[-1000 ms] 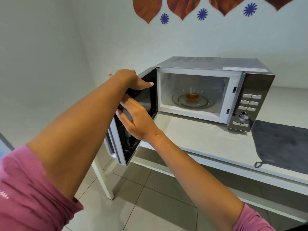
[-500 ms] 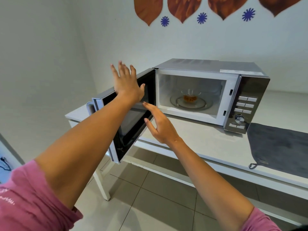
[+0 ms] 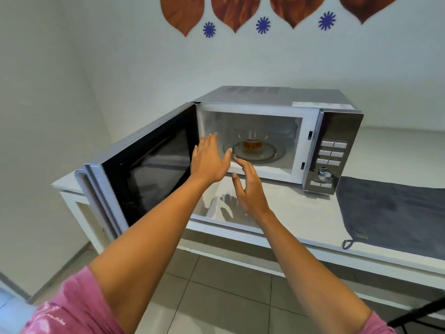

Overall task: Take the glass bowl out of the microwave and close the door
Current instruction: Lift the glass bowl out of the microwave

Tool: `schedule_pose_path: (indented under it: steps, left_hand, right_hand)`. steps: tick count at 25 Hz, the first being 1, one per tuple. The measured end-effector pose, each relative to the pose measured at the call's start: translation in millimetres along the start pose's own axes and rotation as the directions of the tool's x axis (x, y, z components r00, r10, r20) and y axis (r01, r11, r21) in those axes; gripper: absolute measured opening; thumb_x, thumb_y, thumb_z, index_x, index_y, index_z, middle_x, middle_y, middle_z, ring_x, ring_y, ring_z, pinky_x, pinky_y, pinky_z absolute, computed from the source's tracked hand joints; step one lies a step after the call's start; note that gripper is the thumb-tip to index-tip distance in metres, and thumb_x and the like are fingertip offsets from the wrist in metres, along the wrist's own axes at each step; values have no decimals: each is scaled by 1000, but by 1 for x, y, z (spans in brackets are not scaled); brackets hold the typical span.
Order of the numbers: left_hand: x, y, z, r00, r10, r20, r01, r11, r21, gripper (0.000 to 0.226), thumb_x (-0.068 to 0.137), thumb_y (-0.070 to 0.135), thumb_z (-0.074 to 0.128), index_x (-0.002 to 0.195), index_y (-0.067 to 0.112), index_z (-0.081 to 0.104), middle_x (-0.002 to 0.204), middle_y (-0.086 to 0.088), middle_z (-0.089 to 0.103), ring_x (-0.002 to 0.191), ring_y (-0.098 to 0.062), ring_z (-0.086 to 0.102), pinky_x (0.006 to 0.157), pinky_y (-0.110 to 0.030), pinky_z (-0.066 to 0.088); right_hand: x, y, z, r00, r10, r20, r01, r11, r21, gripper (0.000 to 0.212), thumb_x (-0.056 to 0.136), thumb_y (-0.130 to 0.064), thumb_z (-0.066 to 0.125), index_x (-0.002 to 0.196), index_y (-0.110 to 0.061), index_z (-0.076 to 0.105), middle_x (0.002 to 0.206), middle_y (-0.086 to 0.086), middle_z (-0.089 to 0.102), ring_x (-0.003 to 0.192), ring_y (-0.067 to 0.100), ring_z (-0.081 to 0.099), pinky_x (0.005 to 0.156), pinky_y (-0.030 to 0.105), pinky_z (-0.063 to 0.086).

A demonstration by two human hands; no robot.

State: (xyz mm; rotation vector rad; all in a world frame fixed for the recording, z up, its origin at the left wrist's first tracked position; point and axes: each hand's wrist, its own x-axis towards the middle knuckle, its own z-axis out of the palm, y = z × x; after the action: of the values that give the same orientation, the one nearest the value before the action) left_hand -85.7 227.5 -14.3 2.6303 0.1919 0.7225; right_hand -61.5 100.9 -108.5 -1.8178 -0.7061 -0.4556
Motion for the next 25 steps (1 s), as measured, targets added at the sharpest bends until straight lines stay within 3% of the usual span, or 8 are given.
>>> schedule_pose_path:
  steps: [3,10,14,16,18,20,22,25]
  left_hand:
    - [24,1,33,997,-58,42,64,988,-142,69,97,50,39,153,14,20,160,-7,21,149,-23,8,119,-45,15]
    - [96,8,97,975,-180,134,219,885,-410,65,97,51,40,151,19,22,158,-6,27,144,-28,26,114,-48,28]
    - [130,10,126,953,-254,163,302,781,-547,58,99,48,39,150,23,26,154,-7,35,137,-29,37,108,-42,34]
    - [144,10,138,930,-322,179,362,702,-614,50,99,48,36,145,26,34,147,-8,44,127,-28,46,99,-39,39]
    - [159,13,147,850,-454,267,509,574,-642,54,98,56,32,139,23,43,142,-13,49,120,-32,50,95,-40,38]
    - [173,17,152,751,-555,358,627,426,-653,68,94,66,26,141,19,44,144,-14,47,127,-38,45,104,-47,33]
    - [188,19,157,738,-554,384,620,335,-709,69,94,67,22,143,22,41,147,-10,45,131,-37,41,107,-47,29]
    - [200,20,166,771,-469,431,541,125,-832,70,96,64,19,148,20,35,151,-7,41,134,-28,39,101,-35,29]
  right_hand:
    - [18,22,-14,996,61,-69,-61,998,-1,43,104,-32,47,145,-19,46,150,0,51,136,14,48,112,25,39]
    - [83,76,-28,968,154,-201,-148,988,45,38,106,-25,42,142,-16,49,144,2,55,132,13,51,112,27,40]
    - [122,101,-27,901,311,-304,-283,950,132,35,108,-23,38,140,-16,52,138,2,60,122,7,53,103,18,40]
    - [141,109,-25,841,421,-339,-369,906,209,35,109,-26,36,138,-19,54,129,-2,62,111,7,57,98,19,40]
    - [157,115,-24,749,572,-334,-482,816,319,38,108,-39,33,138,-24,52,121,-2,61,100,10,58,95,27,39]
    - [172,122,-22,682,648,-339,-508,754,417,43,107,-45,31,137,-22,53,131,2,61,111,18,57,103,34,41]
    - [191,130,-22,638,691,-338,-510,709,487,47,108,-44,30,136,-16,55,139,7,60,125,25,55,112,39,39]
    - [213,140,-20,605,750,-267,-533,631,563,56,104,-53,26,129,-14,56,132,9,60,125,29,55,115,44,35]
